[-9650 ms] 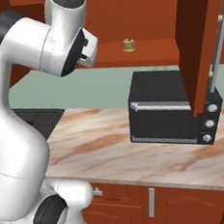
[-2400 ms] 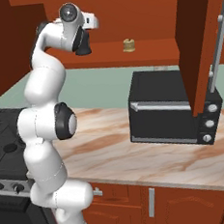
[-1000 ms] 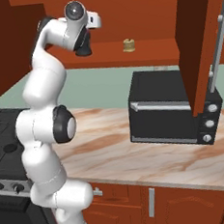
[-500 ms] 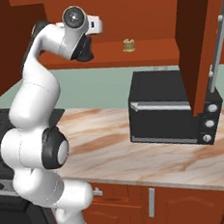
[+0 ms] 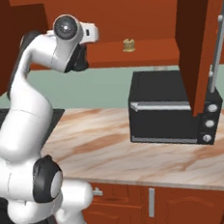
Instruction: Get the candle and the liquor from the cabinet and move them to the dining counter.
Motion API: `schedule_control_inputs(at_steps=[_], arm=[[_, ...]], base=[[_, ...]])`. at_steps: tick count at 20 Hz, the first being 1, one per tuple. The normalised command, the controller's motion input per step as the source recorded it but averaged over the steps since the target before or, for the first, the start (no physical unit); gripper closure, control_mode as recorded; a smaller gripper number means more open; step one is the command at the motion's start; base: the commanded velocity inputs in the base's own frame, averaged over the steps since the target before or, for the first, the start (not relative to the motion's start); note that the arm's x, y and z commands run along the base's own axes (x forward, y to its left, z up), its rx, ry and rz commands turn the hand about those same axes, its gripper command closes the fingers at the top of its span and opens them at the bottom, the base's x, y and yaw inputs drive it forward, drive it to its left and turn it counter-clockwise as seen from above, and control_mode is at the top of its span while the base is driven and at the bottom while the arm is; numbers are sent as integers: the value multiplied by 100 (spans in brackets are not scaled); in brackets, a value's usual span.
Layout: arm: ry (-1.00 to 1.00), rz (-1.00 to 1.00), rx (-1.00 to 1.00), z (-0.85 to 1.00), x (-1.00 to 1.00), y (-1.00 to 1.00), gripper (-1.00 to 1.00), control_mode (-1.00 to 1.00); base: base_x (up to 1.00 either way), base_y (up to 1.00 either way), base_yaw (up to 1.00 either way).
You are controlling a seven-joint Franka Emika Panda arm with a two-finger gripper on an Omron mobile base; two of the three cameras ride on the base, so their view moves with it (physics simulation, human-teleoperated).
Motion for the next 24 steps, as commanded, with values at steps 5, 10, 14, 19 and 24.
schedule_control_inputs(at_steps=[5, 10, 14, 19, 24], arm=[[0, 0, 0, 0, -75, 0, 100, -100], [0, 0, -1, 3, -67, 0, 100, -100], [0, 0, -5, 1, -62, -4, 100, -100], [-3, 0, -8, -3, -55, 0, 100, -100], [-1, 0, -4, -24, -40, 0, 100, -100]], base=[[0, 0, 0], [0, 0, 0], [0, 0, 0], [0, 0, 0], [0, 0, 0]])
